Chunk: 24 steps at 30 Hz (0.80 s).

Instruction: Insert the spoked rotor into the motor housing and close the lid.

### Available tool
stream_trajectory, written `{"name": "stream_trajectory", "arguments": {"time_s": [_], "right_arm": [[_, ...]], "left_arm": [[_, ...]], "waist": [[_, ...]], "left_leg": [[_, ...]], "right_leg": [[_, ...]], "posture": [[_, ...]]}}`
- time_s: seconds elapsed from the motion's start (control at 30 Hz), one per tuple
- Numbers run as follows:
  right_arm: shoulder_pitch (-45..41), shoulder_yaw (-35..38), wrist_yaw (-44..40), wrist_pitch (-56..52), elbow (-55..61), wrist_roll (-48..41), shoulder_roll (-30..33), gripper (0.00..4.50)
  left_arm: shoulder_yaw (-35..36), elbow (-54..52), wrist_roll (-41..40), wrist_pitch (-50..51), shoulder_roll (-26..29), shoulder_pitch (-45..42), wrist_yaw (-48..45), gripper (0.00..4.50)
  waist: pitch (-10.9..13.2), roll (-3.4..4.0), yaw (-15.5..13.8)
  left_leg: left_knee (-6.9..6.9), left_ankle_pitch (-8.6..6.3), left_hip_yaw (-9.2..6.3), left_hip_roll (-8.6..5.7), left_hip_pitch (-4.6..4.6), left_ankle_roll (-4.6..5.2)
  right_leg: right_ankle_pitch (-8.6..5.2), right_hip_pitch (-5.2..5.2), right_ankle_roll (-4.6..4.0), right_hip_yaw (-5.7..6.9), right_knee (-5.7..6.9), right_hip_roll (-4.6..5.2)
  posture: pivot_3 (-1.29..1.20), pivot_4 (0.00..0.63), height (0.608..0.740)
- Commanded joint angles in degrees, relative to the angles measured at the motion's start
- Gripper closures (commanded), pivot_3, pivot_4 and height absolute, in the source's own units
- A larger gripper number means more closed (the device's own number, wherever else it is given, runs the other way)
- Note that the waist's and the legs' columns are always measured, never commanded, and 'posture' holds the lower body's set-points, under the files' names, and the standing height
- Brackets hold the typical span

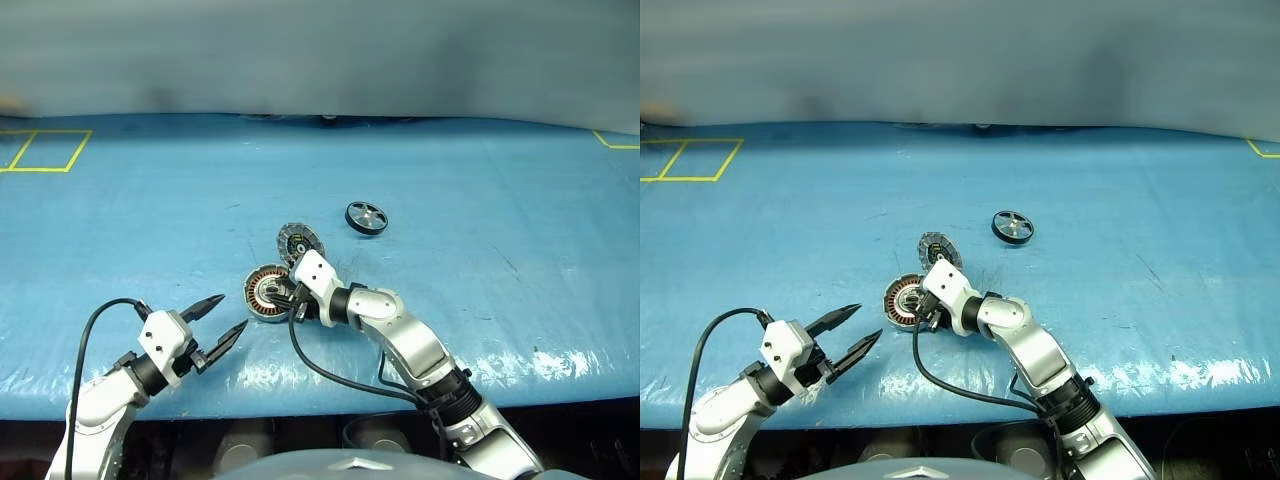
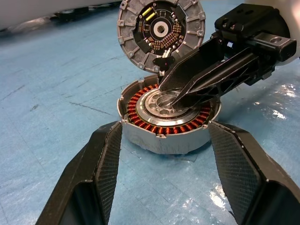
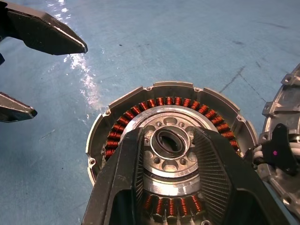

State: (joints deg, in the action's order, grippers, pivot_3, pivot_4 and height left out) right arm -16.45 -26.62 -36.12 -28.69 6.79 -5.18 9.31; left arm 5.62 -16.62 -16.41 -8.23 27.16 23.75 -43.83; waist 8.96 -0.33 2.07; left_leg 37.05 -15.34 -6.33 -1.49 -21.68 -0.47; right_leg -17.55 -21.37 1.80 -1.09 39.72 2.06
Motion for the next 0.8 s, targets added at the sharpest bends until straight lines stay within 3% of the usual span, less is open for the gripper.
{"name": "stream_trajectory", "arguments": {"time_s": [0.03,0.13,0.23,0.27,0.8], "right_arm": [[0.1,0.9,-0.4,1.2,2.1,-1.8,-1.1,2.77],[0.0,1.2,-0.5,1.0,2.0,-2.4,-1.4,3.36],[-0.2,1.6,0.2,0.5,1.3,-2.2,-1.8,4.33],[-0.3,1.5,0.6,0.5,0.9,-1.9,-1.8,4.42],[-0.1,-4.1,1.1,-0.2,-1.2,4.1,1.2,4.42]], "left_arm": [[0.0,-0.5,0.0,-1.4,0.1,0.1,-0.1,1.39],[-0.1,-0.4,0.1,-1.4,0.1,0.2,0.0,1.39],[-0.1,-0.4,0.3,-1.4,0.1,0.2,0.1,1.39],[-0.1,-0.4,0.3,-1.5,0.0,0.3,0.1,1.39],[-0.3,0.3,1.2,-2.1,-0.2,1.0,1.1,1.39]], "waist": [[0.0,0.00,0.0],[0.0,0.00,0.0],[0.0,0.00,0.0],[0.0,0.00,0.0],[0.0,0.02,0.1]], "left_leg": [[0.00,0.00,0.00,0.00,0.00,0.00],[0.00,0.00,0.00,0.00,0.00,0.00],[0.00,0.00,0.00,0.00,0.00,0.00],[0.00,0.00,0.00,0.00,0.00,0.00],[0.00,0.00,0.00,0.01,0.01,-0.01]], "right_leg": [[0.00,0.00,0.00,0.00,0.00,0.00],[0.00,0.00,0.00,0.00,0.00,0.00],[0.00,0.00,0.00,0.00,0.00,0.01],[0.00,0.00,0.00,0.00,0.00,0.01],[0.00,0.01,0.00,-0.01,0.00,0.00]], "posture": [[0.00,0.150,0.740],[0.00,0.150,0.740],[0.00,0.150,0.740],[0.00,0.150,0.740],[0.00,0.150,0.740]]}}
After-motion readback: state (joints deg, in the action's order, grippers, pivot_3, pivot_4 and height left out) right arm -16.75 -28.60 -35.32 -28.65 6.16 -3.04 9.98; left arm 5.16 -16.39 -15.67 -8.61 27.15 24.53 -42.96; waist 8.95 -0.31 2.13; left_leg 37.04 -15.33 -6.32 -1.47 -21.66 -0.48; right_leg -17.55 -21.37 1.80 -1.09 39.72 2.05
